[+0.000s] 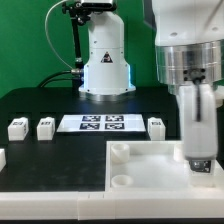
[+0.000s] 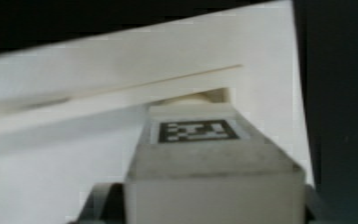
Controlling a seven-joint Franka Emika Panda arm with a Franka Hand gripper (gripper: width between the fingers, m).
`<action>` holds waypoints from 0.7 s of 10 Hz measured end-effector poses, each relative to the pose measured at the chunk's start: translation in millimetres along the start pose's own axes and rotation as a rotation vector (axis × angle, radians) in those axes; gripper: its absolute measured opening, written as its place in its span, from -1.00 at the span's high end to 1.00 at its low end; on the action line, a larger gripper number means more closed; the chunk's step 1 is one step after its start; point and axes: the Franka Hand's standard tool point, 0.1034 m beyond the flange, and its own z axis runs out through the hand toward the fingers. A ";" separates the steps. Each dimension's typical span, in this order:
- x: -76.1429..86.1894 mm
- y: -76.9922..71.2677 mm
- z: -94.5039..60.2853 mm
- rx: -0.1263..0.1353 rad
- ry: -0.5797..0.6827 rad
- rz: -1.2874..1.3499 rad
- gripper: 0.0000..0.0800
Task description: Assemble one leg
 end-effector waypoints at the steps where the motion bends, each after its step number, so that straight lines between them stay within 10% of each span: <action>1: -0.5 0.0 -0.5 0.002 0.002 0.106 0.27; 6: -0.4 1.0 -0.7 0.007 0.015 0.141 0.26; 7: -1.0 1.3 -0.6 0.007 0.015 0.115 -0.19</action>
Offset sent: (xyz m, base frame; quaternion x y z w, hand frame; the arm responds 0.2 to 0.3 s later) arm -0.0057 -0.0033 -0.0001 -0.0130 0.0357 0.3028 0.9523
